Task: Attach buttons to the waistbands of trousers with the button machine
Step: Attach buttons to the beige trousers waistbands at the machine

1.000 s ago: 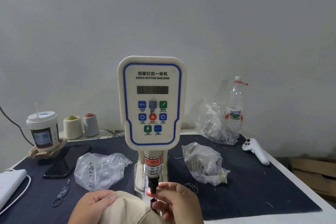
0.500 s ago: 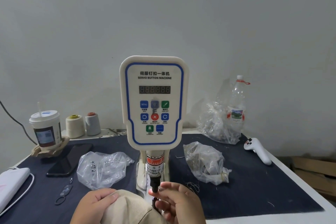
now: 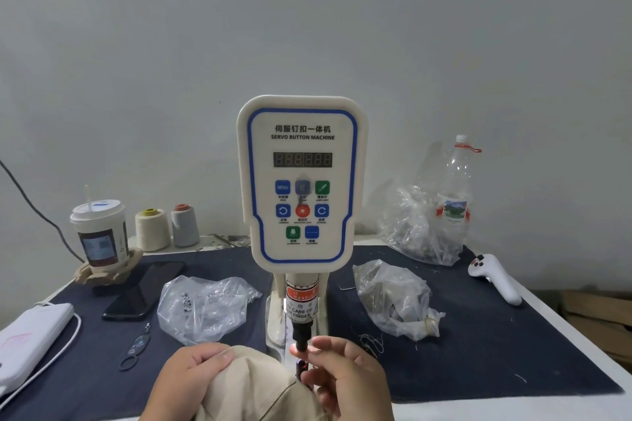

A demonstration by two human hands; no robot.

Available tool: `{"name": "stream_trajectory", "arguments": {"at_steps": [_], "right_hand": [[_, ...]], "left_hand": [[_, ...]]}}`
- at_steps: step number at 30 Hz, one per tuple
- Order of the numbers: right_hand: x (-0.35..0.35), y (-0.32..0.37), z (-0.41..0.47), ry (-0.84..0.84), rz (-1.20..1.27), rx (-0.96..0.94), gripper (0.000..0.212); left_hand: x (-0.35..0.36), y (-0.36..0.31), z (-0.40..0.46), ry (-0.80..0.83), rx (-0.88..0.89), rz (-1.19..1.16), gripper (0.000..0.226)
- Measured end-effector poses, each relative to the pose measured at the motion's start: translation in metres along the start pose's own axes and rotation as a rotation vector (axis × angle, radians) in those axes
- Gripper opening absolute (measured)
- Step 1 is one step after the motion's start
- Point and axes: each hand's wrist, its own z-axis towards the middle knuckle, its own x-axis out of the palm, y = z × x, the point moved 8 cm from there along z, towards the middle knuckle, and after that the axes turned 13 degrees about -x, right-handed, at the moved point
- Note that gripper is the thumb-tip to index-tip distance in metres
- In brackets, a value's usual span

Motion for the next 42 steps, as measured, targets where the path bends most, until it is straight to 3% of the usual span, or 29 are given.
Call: {"name": "stream_trajectory", "arguments": {"at_steps": [7, 21, 42], "right_hand": [[0.005, -0.001, 0.004, 0.056, 0.068, 0.019, 0.018], [0.012, -0.015, 0.016, -0.009, 0.257, 0.071, 0.012], [0.002, 0.0, 0.01, -0.007, 0.099, -0.041, 0.011]], "left_hand": [[0.0, 0.003, 0.0, -0.02, 0.004, -0.021, 0.026], [-0.001, 0.001, -0.003, -0.035, 0.002, -0.014, 0.023], [0.0, 0.007, 0.0, -0.042, -0.017, -0.014, 0.018]]}}
